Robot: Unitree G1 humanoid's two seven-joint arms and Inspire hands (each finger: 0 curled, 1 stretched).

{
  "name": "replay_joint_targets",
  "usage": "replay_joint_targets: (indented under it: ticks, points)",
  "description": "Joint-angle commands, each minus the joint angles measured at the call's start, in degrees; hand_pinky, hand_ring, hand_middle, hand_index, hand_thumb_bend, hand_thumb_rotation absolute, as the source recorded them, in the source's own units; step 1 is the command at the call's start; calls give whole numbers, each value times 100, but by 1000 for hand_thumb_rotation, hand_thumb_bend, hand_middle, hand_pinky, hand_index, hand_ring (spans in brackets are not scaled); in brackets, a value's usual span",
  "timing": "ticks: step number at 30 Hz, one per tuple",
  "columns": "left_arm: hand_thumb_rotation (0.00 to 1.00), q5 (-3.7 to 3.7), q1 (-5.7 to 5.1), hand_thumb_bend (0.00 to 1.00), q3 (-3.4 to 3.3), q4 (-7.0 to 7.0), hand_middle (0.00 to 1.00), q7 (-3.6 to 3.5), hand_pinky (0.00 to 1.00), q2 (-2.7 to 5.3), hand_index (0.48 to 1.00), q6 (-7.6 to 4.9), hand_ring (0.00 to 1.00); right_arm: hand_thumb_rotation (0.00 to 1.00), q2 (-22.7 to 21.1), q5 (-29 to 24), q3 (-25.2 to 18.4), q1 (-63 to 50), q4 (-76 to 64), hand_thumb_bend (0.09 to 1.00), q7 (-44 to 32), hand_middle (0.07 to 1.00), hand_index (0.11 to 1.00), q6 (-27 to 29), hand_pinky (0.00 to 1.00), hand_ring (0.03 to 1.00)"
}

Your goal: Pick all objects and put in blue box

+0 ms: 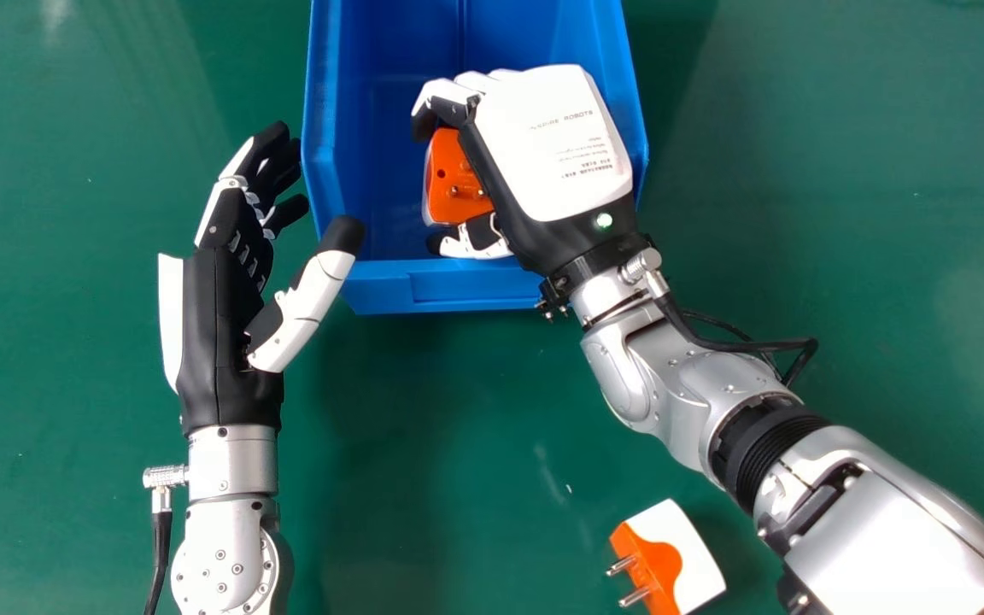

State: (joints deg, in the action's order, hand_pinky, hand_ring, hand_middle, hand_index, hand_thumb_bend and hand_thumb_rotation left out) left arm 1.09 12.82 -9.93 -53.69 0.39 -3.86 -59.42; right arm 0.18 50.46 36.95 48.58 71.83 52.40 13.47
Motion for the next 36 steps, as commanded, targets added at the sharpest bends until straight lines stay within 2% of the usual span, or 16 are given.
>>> replay_joint_targets:
  ticks: [1,3,5,9,10,11,12,13,14,17,19,21,29,36]
  points:
    - [505,-6,87,821,11,12,842,0,818,-16,829,-110,859,0,20,8,38,126,4,494,-139,499,538,-313,316,442]
    - [506,20,102,820,7,3,842,-21,820,-12,829,-113,859,0,63,32,83,125,-14,494,-268,502,539,-618,313,441]
    - [506,5,111,820,7,-2,842,-10,821,-18,828,-108,859,0,82,28,121,118,-45,493,-357,515,539,-788,313,444]
    - [505,-50,133,815,13,-28,843,27,822,-35,827,-125,858,77,137,-25,118,92,-131,683,-411,760,737,-1028,584,699]
    - [505,-59,132,815,15,-23,843,38,822,-35,827,-116,858,77,146,-28,118,85,-155,683,-405,760,737,-1065,584,699]
    - [507,-60,132,815,15,-19,843,42,825,-33,827,-108,859,102,153,-36,114,77,-178,718,-386,808,779,-1081,648,755]
    - [507,-45,134,815,16,-16,843,25,825,-29,827,-103,859,102,158,-47,106,66,-200,718,-351,808,779,-1074,648,755]
    - [508,-34,139,814,16,-18,843,11,825,-27,827,-104,859,129,160,-57,101,57,-221,749,-321,847,820,-1060,711,804]
    - [508,-38,142,814,20,-19,843,6,825,-28,827,-107,859,129,166,-63,97,48,-242,749,-270,847,820,-1051,711,804]
    - [510,-53,142,816,24,-10,844,10,829,-31,828,-99,861,185,176,-68,97,34,-275,832,-151,922,908,-1028,853,900]
    - [513,-24,127,817,20,13,844,-9,829,-16,828,-82,860,205,183,-69,97,30,-286,868,-92,950,941,-1021,906,936]
    - [512,19,117,820,10,27,844,-35,831,4,830,-77,862,220,186,-67,99,26,-297,895,-29,968,963,-1012,940,959]
    - [512,-72,117,819,13,-21,843,57,826,-24,831,-136,862,238,176,-64,104,7,-362,943,253,996,995,-886,992,995]
    - [508,-25,65,813,10,15,843,14,826,-12,828,-135,861,251,111,-173,-58,-98,-731,939,383,1000,1000,-893,999,1000]
